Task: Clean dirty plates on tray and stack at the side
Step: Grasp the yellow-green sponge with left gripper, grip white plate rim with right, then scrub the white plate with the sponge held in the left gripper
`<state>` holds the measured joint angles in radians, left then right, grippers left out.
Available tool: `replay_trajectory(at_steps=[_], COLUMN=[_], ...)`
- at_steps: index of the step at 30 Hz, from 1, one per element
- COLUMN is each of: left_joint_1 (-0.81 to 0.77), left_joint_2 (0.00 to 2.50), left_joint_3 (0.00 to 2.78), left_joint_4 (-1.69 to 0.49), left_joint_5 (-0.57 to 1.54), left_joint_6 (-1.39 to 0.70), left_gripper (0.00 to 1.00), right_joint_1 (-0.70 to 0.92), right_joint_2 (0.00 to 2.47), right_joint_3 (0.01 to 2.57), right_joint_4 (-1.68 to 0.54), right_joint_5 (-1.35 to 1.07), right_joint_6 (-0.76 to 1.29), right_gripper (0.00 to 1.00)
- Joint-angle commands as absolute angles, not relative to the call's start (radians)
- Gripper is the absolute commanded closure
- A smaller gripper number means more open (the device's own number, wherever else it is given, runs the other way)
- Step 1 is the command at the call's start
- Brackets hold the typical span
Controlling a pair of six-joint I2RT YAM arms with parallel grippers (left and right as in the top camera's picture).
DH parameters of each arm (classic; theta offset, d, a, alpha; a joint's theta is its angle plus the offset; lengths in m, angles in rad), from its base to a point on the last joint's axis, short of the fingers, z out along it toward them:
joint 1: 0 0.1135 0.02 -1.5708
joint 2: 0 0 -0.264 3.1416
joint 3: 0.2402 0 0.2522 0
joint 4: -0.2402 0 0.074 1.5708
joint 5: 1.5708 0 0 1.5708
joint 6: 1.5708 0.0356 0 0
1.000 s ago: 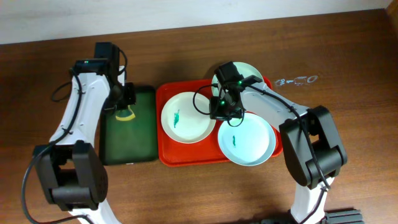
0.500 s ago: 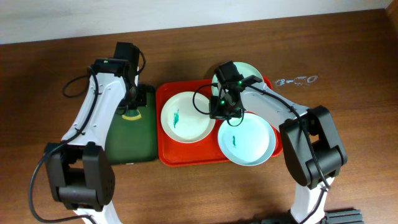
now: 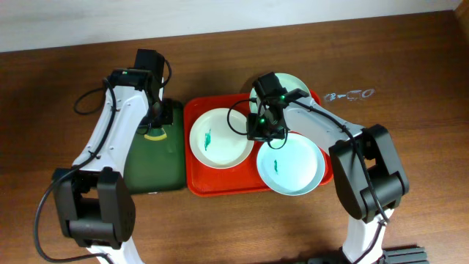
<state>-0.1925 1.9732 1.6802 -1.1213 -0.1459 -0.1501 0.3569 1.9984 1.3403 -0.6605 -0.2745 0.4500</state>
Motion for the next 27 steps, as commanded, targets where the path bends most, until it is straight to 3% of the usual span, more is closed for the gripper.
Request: replay_trajectory(at_steps=[1, 6, 8, 10, 27], left_joint_1=[-0.192, -0.192, -0.192, -0.192, -0.192], left_joint_2=[1.971, 1.971, 1.971, 1.971, 1.971], left_joint_3=[1.698, 1.698, 1.698, 1.698, 1.698], left_joint_4=[-1.119, -1.120, -1.120, -1.120, -1.127], left_joint_5=[-0.135, -0.135, -0.135, -0.135, -0.135], left_joint_6=[-0.142, -0.142, -0.142, -0.142, -0.142], left_gripper=[1.00, 1.00, 1.00, 1.00, 1.00], right_joint_1=[0.359, 0.359, 0.359, 0.359, 0.359], right_joint_2=[2.005, 2.005, 2.005, 2.005, 2.005], right_joint_3=[1.337, 1.331, 1.331, 1.331, 1.331], right_joint_4=[-0.663, -0.665, -0.665, -0.665, -0.669], right_joint_5=[-0.265, -0.260, -0.257, -0.257, -0.258], right_joint_6=[0.453, 0.454, 0.454, 0.453, 0.453], right_gripper=[0.90, 0.78, 0.83, 0.96, 0.96])
